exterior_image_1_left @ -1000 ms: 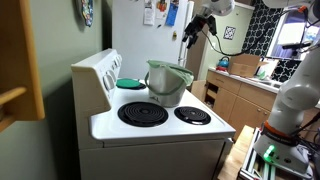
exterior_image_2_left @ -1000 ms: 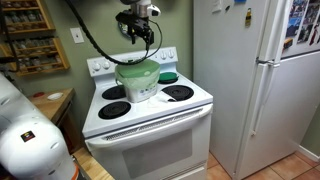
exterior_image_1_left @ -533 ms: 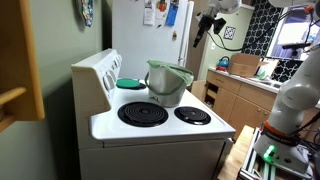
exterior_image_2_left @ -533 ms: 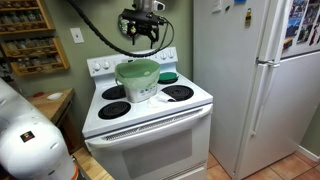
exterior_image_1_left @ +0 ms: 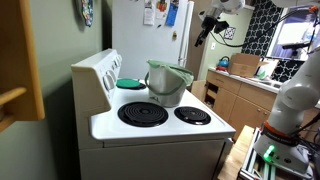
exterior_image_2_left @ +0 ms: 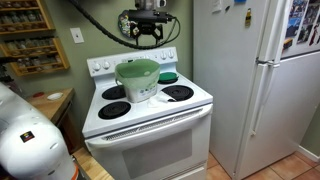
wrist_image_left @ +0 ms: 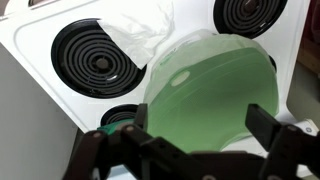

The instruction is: Open the lid on the bin and take the paper towel out of it

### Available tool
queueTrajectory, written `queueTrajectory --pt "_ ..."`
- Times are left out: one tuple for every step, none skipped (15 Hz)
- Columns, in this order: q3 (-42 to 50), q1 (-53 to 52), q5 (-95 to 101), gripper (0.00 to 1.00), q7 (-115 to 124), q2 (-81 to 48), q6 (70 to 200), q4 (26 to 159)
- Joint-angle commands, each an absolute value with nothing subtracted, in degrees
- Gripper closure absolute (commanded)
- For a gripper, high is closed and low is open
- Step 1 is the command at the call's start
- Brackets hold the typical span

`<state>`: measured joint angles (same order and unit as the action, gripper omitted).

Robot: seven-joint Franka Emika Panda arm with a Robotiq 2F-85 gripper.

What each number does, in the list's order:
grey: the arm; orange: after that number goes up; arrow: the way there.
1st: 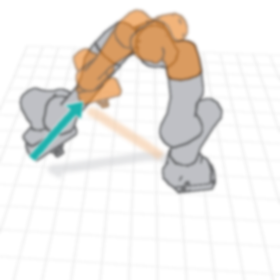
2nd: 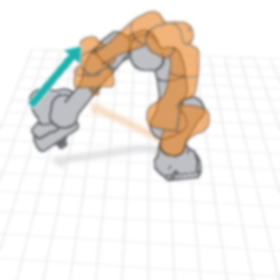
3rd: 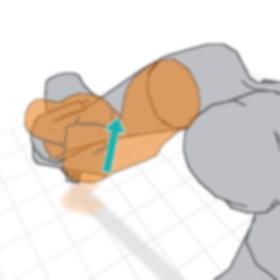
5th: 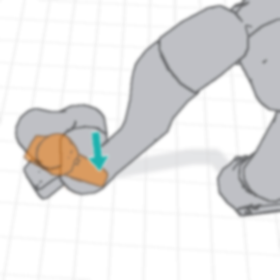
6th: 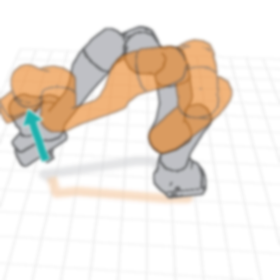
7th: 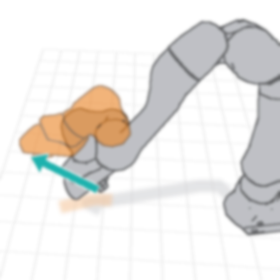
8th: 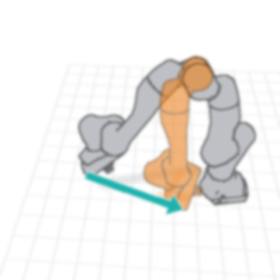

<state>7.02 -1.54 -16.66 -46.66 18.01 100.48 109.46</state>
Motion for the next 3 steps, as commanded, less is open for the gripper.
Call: queueTrajectory --pt "7.1 -1.7 -16.6 0.00 -46.7 17.9 100.3 109.4" --pt "7.1 -1.7 -16.6 0.00 -46.8 17.9 100.3 109.4" --pt "7.1 -1.7 -16.6 0.00 -46.9 17.9 100.3 109.4"
